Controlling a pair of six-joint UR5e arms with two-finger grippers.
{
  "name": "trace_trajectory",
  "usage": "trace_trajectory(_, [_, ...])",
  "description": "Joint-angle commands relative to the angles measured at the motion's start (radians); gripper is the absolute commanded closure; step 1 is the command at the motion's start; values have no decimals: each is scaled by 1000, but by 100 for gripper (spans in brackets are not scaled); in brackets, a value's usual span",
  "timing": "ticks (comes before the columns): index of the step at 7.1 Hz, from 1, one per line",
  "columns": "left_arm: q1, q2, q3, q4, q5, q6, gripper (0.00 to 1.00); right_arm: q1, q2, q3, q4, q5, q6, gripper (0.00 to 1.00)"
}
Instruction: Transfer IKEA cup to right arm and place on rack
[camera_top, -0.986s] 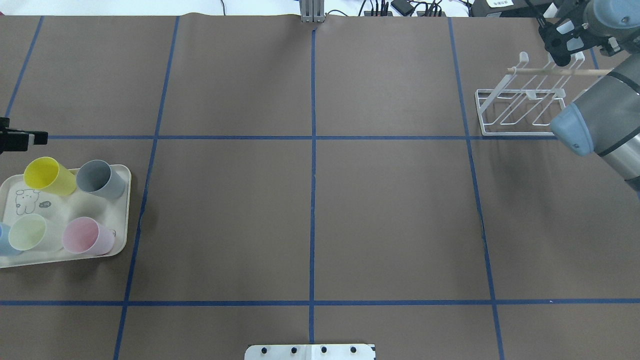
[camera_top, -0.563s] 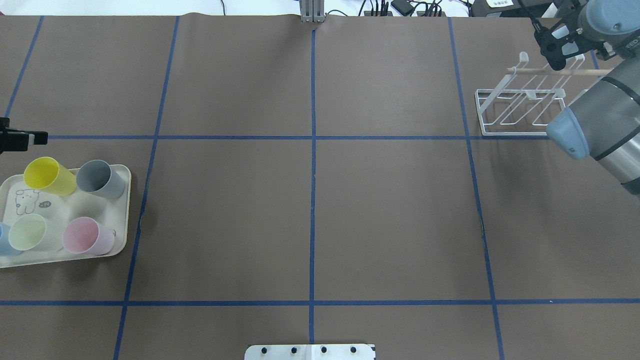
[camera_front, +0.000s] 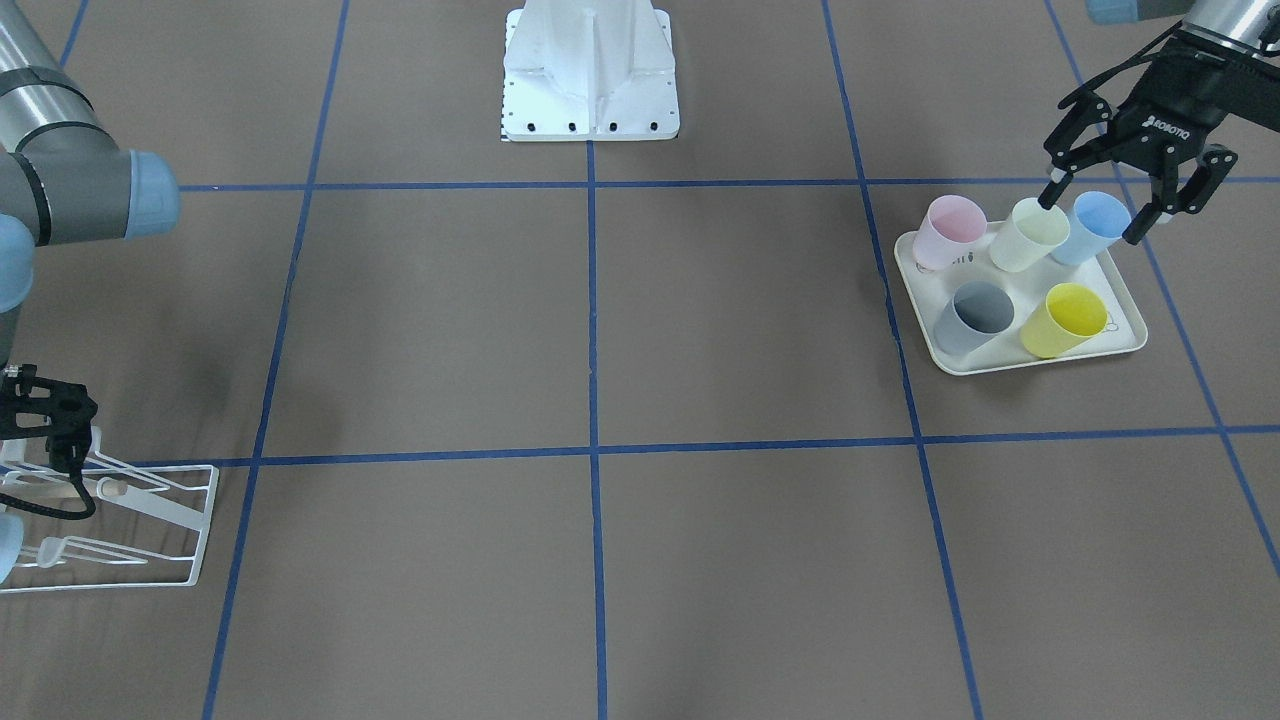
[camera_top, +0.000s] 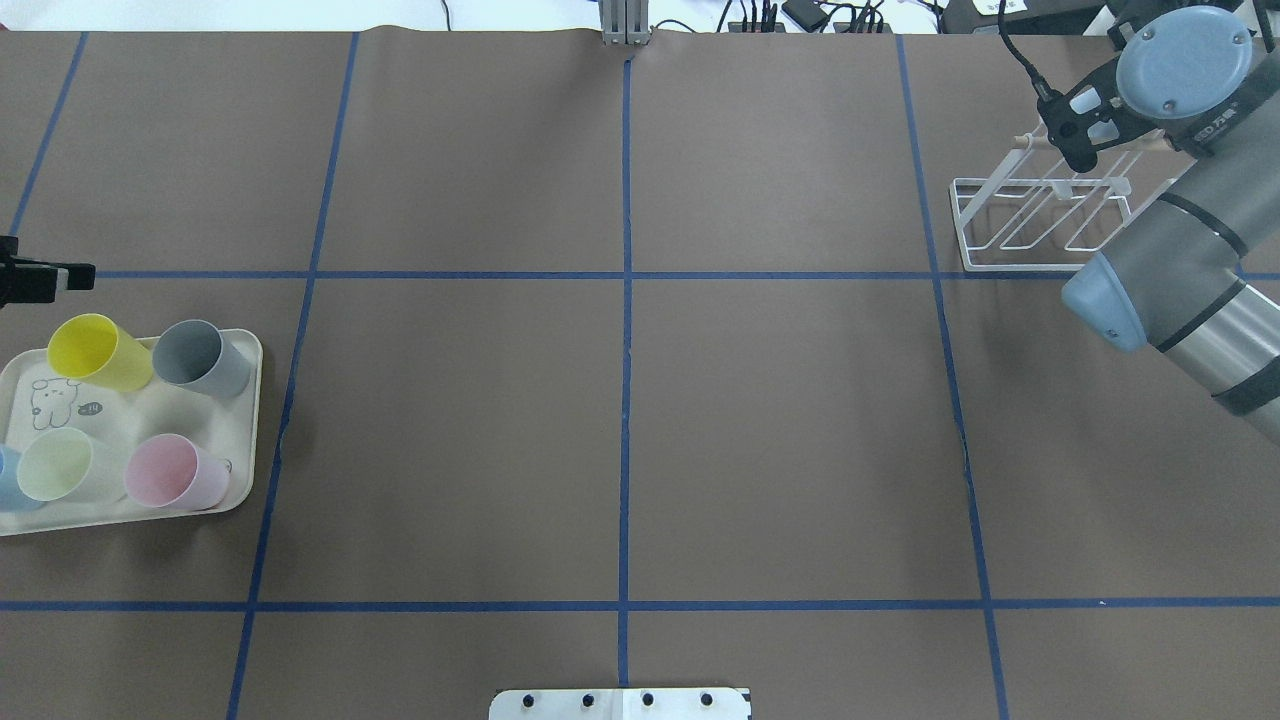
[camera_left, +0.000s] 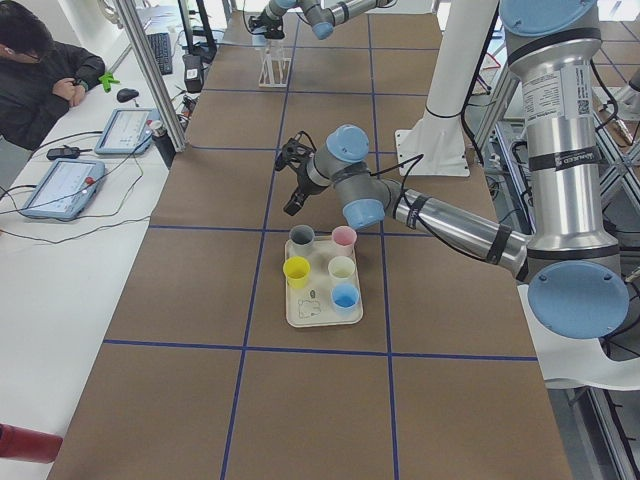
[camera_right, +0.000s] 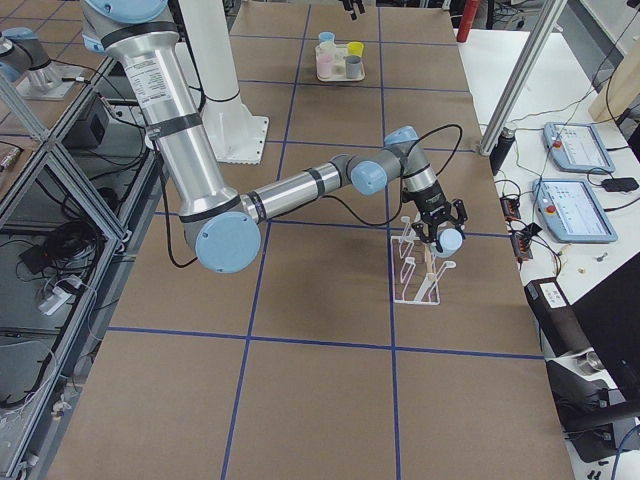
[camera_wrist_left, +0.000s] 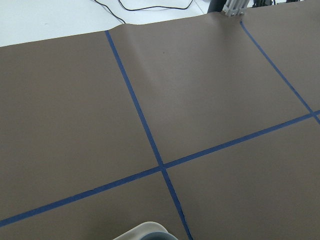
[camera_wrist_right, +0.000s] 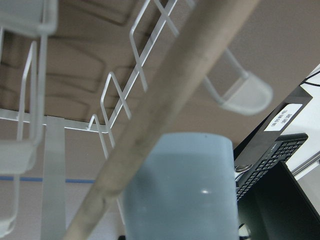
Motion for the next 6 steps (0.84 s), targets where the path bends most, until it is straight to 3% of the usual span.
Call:
trace_trajectory(1, [0,-1,-1,0,0,0,0,-10,0,-14,0,-8,4,64])
trace_trajectory(4, [-1,0,-2,0,0,0,0,-17,3,-16,0,-6,8,29])
trace_trajectory(5, [-1,0,-2,0,0,0,0,-17,3,-15,0,-6,16,1])
trace_trajectory(6, [-1,0,-2,-2,0,1,0,-17,3,-12,2,-6,48,1])
